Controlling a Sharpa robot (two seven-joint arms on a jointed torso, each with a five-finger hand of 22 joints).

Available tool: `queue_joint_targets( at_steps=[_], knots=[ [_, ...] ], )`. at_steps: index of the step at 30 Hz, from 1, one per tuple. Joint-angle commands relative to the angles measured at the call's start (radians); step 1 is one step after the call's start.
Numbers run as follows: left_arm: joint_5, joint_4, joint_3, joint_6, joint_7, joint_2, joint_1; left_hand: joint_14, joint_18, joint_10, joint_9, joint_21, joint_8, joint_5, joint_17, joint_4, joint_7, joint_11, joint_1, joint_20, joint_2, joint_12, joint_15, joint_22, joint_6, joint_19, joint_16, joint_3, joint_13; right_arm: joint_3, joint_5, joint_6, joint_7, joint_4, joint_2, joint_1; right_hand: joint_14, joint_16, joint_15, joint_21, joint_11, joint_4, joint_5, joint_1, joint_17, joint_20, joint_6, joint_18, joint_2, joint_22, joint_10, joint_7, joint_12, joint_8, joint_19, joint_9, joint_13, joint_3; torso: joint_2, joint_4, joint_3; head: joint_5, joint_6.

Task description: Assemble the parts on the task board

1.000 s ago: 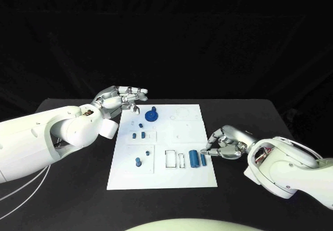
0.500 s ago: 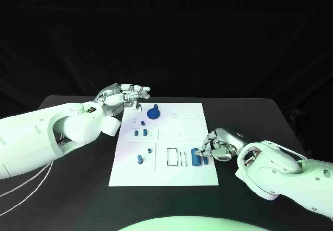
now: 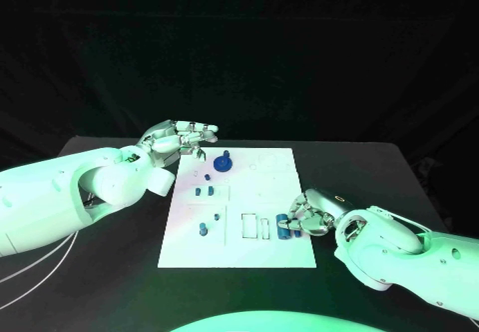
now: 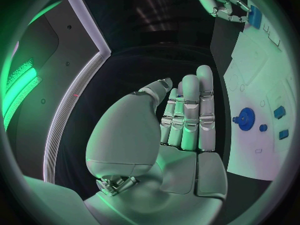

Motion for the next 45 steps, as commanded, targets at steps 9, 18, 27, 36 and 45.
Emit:
queue_joint_targets(
  at_steps=[9,18,27,36,45],
  knots=[
    [-0.004,0.004,0.0,0.031,0.007,-0.003,0.0,-0.008,0.014,-0.009,-0.001,-0.008,0.007,-0.005,-0.002,0.002,0.001,-0.002,-0.012,0.003,0.001,0.008,0.001,-0.003,-0.01,0.004,0.001,-0.01,0.001,0.0,-0.034,0.041,-0.017,-0.021,0.025,-0.025,0.1,0.003,0.007,0.003,0.0,0.012,0.009,-0.005,0.223,0.003,-0.009,-0.01,0.01,0.184,-0.001,0.0,-0.001,0.005,0.07,0.008,0.078,-0.018,0.001,-0.0006,0.0012,0.009,-0.004],
    [-0.026,0.005,0.0,0.054,-0.005,-0.006,0.0,-0.01,0.013,-0.014,-0.002,-0.013,0.012,-0.005,-0.004,0.012,0.002,-0.001,-0.032,0.005,0.0,0.013,0.003,-0.006,-0.015,0.004,0.002,-0.025,0.002,0.0,-0.034,0.038,-0.029,-0.041,0.056,-0.055,0.099,0.002,0.007,0.001,0.0,0.016,0.009,-0.006,0.222,0.003,-0.01,-0.009,0.011,0.183,-0.004,0.0,-0.005,0.005,0.07,0.01,0.075,-0.022,0.001,-0.0015,0.001,0.015,-0.008],
    [-0.032,0.005,0.0,0.067,-0.007,-0.008,0.0,-0.011,0.014,-0.018,-0.002,-0.019,0.016,-0.004,-0.007,0.019,0.002,0.0,-0.047,0.007,-0.002,0.018,0.004,-0.01,-0.019,0.005,0.003,-0.041,0.004,0.0,-0.022,-0.008,-0.036,-0.047,0.061,-0.063,0.1,0.004,0.006,0.005,-0.002,0.023,0.031,0.0,0.225,0.002,-0.005,-0.01,0.026,0.187,0.0,-0.003,-0.001,0.009,0.071,0.019,0.082,-0.029,0.0,-0.0003,0.0003,0.016,-0.009],
    [-0.033,0.002,0.0,0.067,-0.01,-0.01,0.0,-0.011,0.014,-0.019,-0.002,-0.02,0.017,-0.003,-0.007,0.021,0.002,0.0,-0.049,0.007,-0.001,0.019,0.004,-0.011,-0.02,0.006,0.004,-0.043,0.004,0.002,-0.016,-0.092,-0.025,0.007,0.029,-0.058,0.101,0.009,-0.001,0.014,-0.01,0.014,0.099,0.04,0.231,-0.003,0.014,-0.012,0.051,0.194,0.012,-0.012,0.006,0.019,0.073,0.038,0.095,-0.028,-0.001,-0.0027,0.0003,0.022,-0.007],
    [-0.033,0.001,0.0,0.072,-0.014,-0.006,0.0,-0.011,0.014,-0.019,-0.002,-0.02,0.017,-0.003,-0.007,0.021,0.002,0.0,-0.049,0.007,-0.001,0.019,0.004,-0.011,-0.02,0.006,0.004,-0.043,0.004,0.006,0.05,-0.151,-0.011,0.036,0.044,-0.015,0.102,0.011,-0.003,0.016,-0.013,0.023,0.1,0.041,0.234,-0.005,0.02,-0.013,0.07,0.196,0.012,-0.015,0.004,0.02,0.074,0.045,0.095,-0.03,0.0,0.0022,0.0003,0.02,0.006]
  ],
)
